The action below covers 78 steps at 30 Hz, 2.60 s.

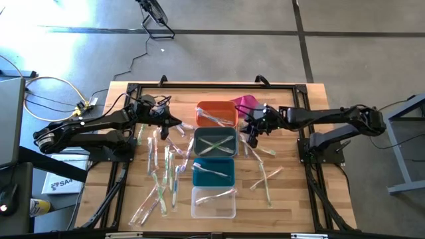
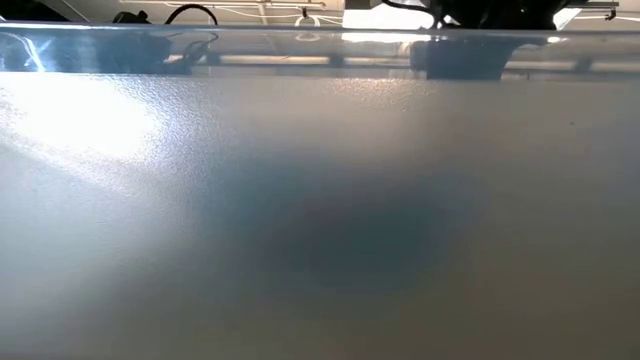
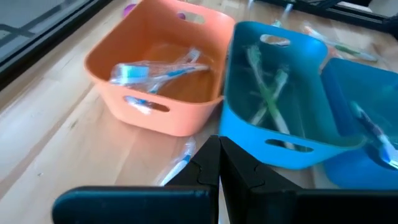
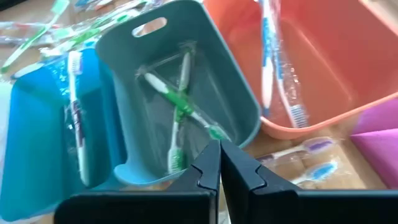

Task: Pick & Place Toothbrushes
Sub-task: Put the blue toothbrush into the orange bin

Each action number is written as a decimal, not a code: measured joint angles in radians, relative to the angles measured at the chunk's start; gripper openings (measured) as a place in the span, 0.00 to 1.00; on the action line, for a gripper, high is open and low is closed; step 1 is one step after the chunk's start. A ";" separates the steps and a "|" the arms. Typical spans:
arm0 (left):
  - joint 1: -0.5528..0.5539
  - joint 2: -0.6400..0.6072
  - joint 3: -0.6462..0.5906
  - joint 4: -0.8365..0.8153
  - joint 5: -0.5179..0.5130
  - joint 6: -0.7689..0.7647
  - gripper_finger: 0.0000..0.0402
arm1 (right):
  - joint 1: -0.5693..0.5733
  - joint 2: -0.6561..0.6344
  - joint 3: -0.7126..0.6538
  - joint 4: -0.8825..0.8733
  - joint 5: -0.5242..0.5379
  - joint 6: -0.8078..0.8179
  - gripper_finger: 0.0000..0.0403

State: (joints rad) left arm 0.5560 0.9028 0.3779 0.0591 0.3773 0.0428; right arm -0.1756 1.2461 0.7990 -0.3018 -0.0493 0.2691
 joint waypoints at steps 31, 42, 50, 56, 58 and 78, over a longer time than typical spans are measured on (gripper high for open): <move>0.000 0.000 0.000 -0.007 -0.164 -0.026 0.00 | 0.012 0.000 0.000 0.037 0.054 -0.059 0.01; 0.000 0.000 0.037 -0.005 -0.162 -0.073 0.00 | 0.012 0.000 0.000 0.053 0.054 -0.064 0.01; 0.000 0.028 0.146 -0.135 -0.150 0.038 0.00 | 0.012 0.000 0.000 0.067 0.054 -0.064 0.01; 0.001 0.159 0.199 -0.270 -0.170 0.067 0.00 | 0.012 0.000 0.000 0.068 0.054 -0.064 0.01; 0.000 0.210 0.219 -0.273 -0.174 0.086 0.00 | 0.012 0.000 0.000 0.075 0.054 -0.064 0.01; 0.000 0.345 0.309 -0.439 -0.242 0.268 0.05 | 0.012 0.000 0.000 0.075 0.050 -0.064 0.01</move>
State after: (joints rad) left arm 0.5564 1.2476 0.6872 -0.3794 0.1354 0.3103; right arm -0.1635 1.2457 0.7990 -0.2272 0.0010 0.2047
